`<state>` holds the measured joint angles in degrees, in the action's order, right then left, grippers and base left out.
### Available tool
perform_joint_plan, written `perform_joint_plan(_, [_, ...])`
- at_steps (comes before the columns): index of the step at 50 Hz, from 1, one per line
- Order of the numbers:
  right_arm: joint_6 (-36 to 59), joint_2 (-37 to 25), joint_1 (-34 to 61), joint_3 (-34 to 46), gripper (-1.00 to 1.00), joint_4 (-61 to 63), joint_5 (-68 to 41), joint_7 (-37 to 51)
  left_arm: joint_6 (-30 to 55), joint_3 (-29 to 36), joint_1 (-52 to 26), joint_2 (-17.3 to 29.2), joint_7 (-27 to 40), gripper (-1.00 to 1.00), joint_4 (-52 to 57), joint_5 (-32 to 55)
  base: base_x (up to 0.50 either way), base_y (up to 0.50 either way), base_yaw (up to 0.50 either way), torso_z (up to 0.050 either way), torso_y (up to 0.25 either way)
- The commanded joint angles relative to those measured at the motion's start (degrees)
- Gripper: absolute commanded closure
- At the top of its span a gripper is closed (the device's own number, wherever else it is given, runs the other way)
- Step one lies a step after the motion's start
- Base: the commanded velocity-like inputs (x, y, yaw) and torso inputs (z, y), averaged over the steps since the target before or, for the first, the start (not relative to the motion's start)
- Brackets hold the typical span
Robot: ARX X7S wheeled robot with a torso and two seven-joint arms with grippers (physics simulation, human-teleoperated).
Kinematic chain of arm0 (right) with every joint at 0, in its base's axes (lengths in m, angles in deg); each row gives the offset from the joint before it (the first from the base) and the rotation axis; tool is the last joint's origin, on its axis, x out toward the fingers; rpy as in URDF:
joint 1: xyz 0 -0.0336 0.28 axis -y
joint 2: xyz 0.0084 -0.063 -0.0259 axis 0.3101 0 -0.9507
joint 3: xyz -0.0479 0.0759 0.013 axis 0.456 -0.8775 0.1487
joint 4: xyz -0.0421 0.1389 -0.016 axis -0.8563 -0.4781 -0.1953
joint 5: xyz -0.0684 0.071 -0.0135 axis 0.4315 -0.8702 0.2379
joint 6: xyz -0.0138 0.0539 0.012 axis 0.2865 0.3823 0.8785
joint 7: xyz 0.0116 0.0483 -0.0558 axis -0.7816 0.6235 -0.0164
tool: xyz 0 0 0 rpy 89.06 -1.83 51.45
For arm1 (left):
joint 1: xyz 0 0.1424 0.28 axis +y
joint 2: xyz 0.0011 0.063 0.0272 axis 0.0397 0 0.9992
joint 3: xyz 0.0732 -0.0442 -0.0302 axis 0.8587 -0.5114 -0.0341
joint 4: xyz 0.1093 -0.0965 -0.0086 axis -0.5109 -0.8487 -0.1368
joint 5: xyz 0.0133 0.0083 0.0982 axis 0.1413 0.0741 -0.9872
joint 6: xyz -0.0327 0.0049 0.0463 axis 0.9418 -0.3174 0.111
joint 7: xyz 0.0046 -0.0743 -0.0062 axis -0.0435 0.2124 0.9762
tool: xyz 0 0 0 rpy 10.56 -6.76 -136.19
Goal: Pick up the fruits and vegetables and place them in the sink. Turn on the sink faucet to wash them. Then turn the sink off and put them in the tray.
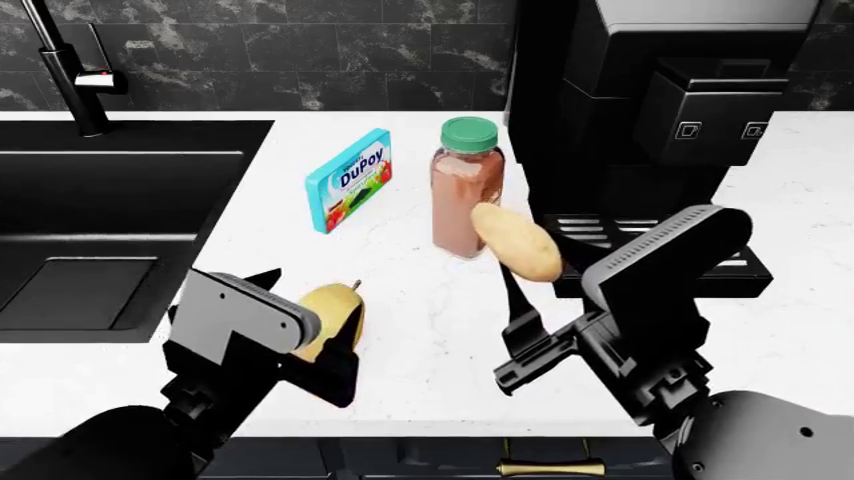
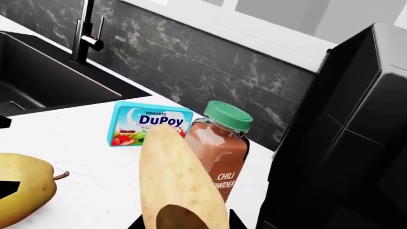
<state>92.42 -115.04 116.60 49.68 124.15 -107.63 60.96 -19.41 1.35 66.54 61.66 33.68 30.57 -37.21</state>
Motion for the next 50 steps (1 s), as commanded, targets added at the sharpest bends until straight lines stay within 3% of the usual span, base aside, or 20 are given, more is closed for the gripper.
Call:
perform_joint_plan(1, [0.0, 0.2, -0.2, 0.1, 1.00, -0.1, 1.2, -0.7, -1.0, 1.6, 1.1, 0.2, -0.5, -1.00, -1.0, -1.0, 0.00, 0.00, 0.00, 0.000, 0.000])
perform_joint_plan(40, [-1.2, 1.0, -1.4, 1.0, 1.00, -0.9, 2.4, -1.9, -7.4, 7.4, 2.7, -0.1, -3.2, -1.00, -8.8, -6.9, 0.00, 0.00, 0.00, 0.000, 0.000])
perform_joint_plan(41, [-1.2, 1.0, -1.4, 1.0, 1.00, -0.9, 2.4, -1.9, -7.8, 7.5, 3.0, 0.0, -3.2, 1.00, -8.6, -7.1, 0.00, 0.00, 0.00, 0.000, 0.000])
perform_joint_plan(50, [-1.1, 1.1, -1.5, 1.1, 1.00, -0.8, 2.5, -1.9, -10.6, 7.5, 4.6, 1.0, -4.1, 1.00, -5.4, -7.3, 0.00, 0.00, 0.00, 0.000, 0.000])
